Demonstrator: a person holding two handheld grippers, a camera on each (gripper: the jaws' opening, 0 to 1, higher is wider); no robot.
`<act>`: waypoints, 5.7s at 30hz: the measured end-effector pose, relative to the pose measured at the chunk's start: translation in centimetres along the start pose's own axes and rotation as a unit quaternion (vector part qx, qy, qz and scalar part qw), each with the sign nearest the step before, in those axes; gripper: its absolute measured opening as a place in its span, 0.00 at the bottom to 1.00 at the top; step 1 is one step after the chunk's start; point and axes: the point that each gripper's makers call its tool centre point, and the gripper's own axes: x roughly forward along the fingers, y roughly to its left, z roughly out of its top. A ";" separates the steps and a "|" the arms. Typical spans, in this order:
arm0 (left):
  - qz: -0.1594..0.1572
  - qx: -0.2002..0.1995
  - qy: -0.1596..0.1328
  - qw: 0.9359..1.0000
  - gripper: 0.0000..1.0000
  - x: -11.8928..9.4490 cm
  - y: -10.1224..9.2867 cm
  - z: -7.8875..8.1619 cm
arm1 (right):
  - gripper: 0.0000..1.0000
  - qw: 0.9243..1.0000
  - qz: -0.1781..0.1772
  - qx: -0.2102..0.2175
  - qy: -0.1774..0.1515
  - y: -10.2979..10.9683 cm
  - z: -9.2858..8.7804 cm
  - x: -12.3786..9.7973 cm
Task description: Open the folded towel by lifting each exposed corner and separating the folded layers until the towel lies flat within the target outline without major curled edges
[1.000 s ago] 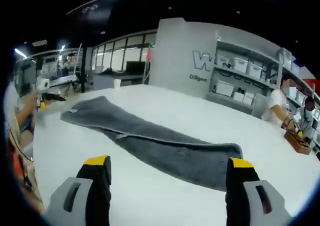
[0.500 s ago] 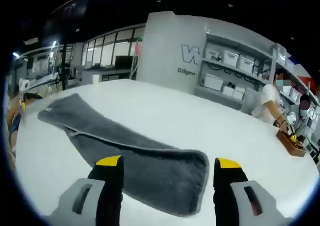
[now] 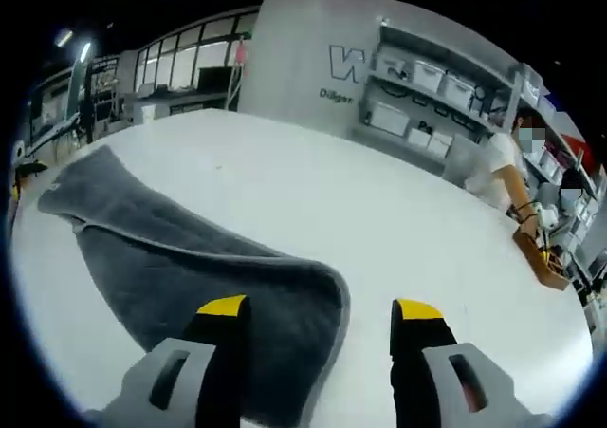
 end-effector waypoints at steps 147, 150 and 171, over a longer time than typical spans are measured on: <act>-0.035 0.008 -0.004 0.999 0.92 0.5 -2.9 2.1 | 0.99 0.992 0.021 0.064 -0.106 19.5 -3.5 -16.7; -0.039 0.007 -0.005 0.999 0.92 0.8 -3.2 2.2 | 0.99 0.992 0.013 0.066 -0.104 19.5 -3.9 -16.6; -0.086 0.019 -0.005 0.996 0.91 7.0 -5.8 5.1 | 0.99 0.994 0.046 0.053 -0.083 22.0 -4.4 -14.9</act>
